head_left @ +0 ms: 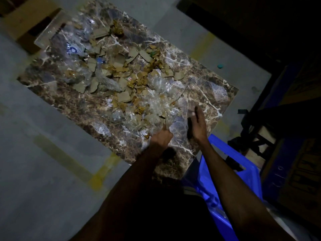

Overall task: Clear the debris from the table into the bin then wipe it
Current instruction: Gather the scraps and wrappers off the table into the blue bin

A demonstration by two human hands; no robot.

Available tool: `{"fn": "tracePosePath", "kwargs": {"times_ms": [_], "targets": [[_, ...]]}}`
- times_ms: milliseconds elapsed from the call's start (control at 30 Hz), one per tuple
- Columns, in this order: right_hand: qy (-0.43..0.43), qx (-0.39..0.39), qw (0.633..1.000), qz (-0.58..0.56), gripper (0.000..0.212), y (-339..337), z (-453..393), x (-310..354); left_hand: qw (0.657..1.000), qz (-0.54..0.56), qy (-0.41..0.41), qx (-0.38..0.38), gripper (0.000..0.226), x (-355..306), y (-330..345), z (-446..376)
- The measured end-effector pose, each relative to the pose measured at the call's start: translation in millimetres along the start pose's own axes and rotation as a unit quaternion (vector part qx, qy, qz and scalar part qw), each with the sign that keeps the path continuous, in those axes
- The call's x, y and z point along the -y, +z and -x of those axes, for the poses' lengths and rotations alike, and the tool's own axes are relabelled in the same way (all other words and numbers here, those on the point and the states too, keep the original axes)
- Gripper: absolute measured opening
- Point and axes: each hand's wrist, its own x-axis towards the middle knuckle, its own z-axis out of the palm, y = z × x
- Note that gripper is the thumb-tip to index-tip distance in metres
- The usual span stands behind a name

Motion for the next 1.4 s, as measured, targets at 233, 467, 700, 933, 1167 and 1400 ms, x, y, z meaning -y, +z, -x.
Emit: {"fn": "tracePosePath", "kwargs": {"times_ms": [233, 467, 700, 933, 1167, 1400], "targets": [[-0.047, 0.101, 0.963, 0.246, 0.072, 67, 30, -38, 0.998, -0.031, -0.002, -0.062, 0.051, 11, 19, 10], [-0.046, -0.059, 0.997, 0.028, 0.045, 43, 97, -13, 0.988, 0.118, 0.066, -0.078, 0.075, 43, 37, 29], [-0.114, 0.075, 0.975, 0.175, 0.024, 69, 142, -54, 0.938, 0.303, 0.043, -0.162, 0.032, 46, 64, 82], [-0.121, 0.047, 0.981, 0.146, 0.034, 123, 91, 1, 0.934, 0.332, -0.016, -0.131, 0.026, 103, 88, 89], [0.03, -0.086, 0.988, 0.121, 0.008, 149, 146, -6, 0.891, 0.44, -0.03, -0.109, 0.022, 166, 81, 91], [-0.035, 0.071, 0.979, 0.187, 0.033, 183, 138, 29, 0.894, 0.442, -0.024, -0.068, 0.02, 219, 78, 92]]}}
